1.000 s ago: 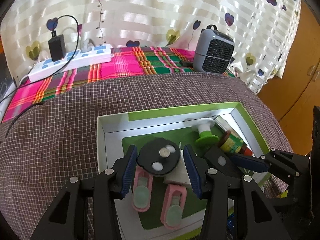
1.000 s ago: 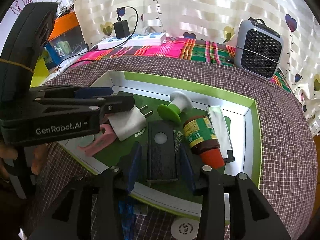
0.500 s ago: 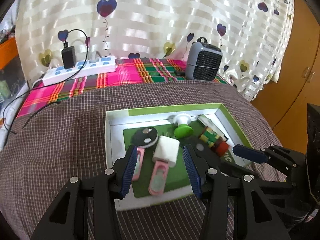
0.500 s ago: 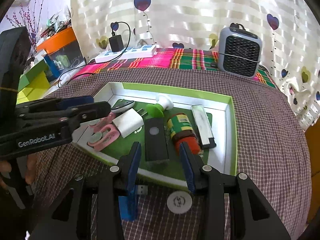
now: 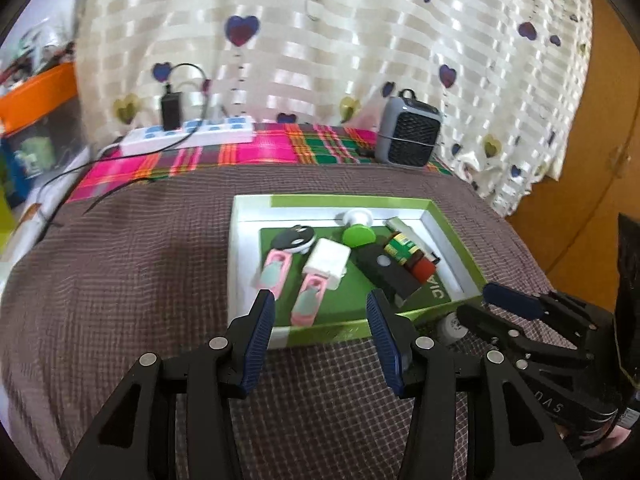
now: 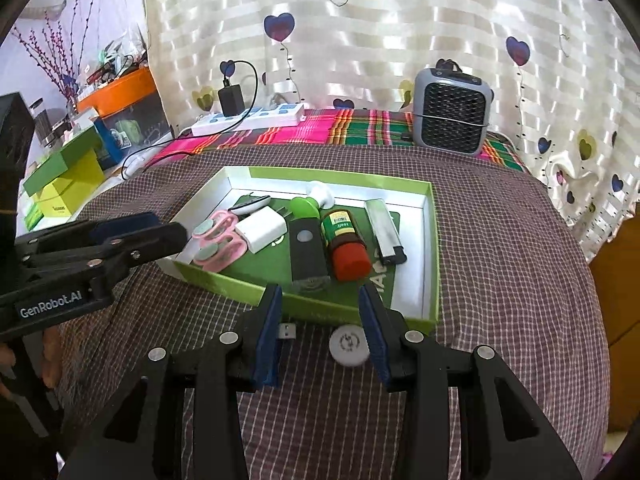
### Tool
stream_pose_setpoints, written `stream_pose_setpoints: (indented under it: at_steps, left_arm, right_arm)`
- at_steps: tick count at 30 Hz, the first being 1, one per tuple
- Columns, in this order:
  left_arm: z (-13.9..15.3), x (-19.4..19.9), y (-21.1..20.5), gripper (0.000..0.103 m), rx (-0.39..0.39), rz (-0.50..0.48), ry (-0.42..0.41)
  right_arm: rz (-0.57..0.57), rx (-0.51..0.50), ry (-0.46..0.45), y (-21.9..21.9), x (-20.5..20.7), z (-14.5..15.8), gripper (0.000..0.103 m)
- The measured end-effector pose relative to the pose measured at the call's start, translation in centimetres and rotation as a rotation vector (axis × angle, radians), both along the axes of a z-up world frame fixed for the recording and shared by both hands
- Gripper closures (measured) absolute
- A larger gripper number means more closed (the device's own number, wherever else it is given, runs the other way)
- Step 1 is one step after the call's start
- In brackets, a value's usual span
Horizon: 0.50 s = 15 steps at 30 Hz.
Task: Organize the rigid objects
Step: 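Withdraw both tools from the box toward the blue USB stick and white jar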
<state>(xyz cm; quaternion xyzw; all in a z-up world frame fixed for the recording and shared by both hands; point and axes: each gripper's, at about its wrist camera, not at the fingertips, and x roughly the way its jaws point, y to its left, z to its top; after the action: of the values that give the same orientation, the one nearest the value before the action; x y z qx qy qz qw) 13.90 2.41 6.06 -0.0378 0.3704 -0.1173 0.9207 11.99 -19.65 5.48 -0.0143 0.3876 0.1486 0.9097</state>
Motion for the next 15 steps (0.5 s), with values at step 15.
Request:
stream_pose_setpoints:
  at_steps: [15]
  left_arm:
    - [-1.0, -4.3, 0.5, 0.056, 0.050, 0.071, -0.013]
  right_arm:
    - [-0.054, 0.002, 0.002, -1.7, -2.6, -1.1, 0.062]
